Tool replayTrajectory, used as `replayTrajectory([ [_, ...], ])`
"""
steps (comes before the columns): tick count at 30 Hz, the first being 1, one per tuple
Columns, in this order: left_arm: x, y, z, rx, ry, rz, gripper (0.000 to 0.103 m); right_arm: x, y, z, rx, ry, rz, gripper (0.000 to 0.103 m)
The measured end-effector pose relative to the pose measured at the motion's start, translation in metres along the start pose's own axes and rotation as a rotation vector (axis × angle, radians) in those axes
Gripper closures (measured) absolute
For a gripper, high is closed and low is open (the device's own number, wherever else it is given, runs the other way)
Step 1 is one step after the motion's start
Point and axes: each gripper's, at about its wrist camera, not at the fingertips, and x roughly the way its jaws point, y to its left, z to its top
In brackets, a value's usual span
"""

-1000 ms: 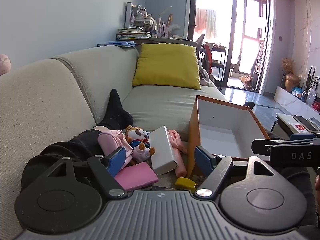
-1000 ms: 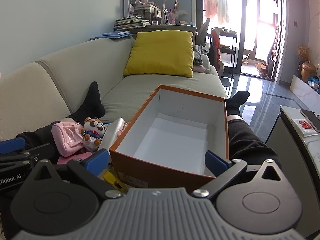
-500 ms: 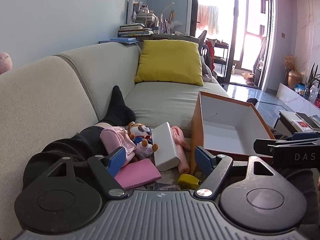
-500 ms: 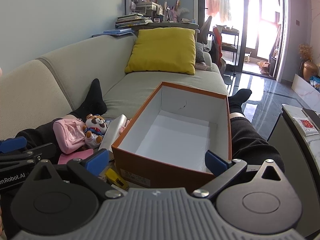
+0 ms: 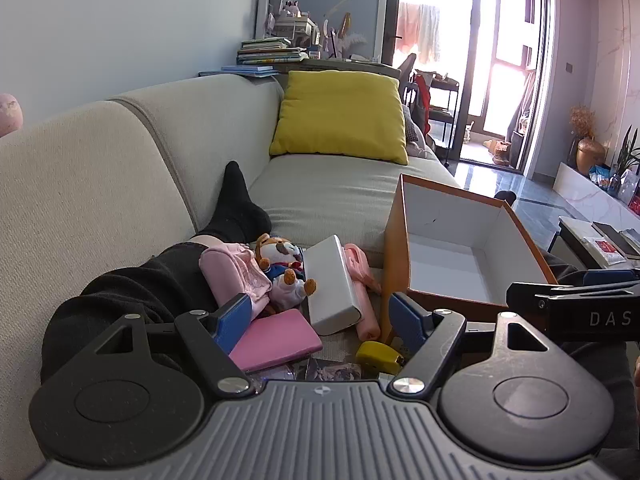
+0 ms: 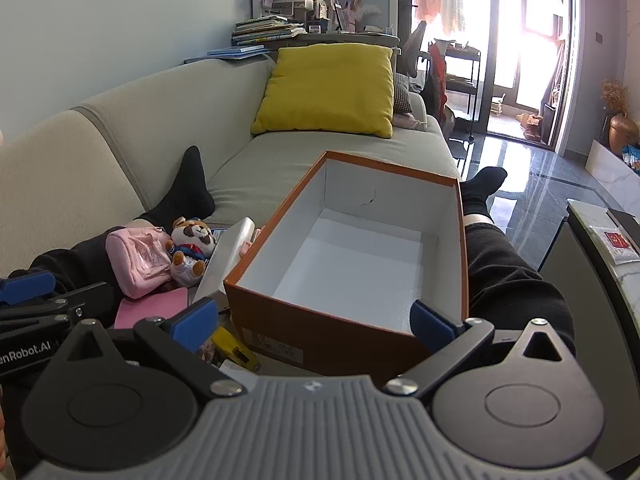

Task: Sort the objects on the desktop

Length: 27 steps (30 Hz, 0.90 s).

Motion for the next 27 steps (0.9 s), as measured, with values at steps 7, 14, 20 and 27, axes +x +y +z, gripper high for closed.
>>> replayTrajectory([
  [7, 0.001, 0.001, -0.002, -0.002, 0.006, -0.007, 0.014, 0.002, 0.0, 0.0, 0.003, 0.008, -0.007, 0.001],
  [14, 0.002, 0.002, -0.001, -0.003, 0.009, -0.008, 0.014, 0.006, 0.0, -0.001, 0.006, 0.018, -0.006, 0.001],
  [20, 0.002, 0.001, -0.001, -0.004, 0.01, -0.007, 0.014, 0.008, -0.002, -0.002, 0.015, 0.03, 0.005, 0.001],
  [27, 0.005, 0.006, -0.002, -0.007, 0.024, -0.004, 0.014, 0.017, 0.0, -0.003, -0.005, 0.06, 0.11, 0.011],
])
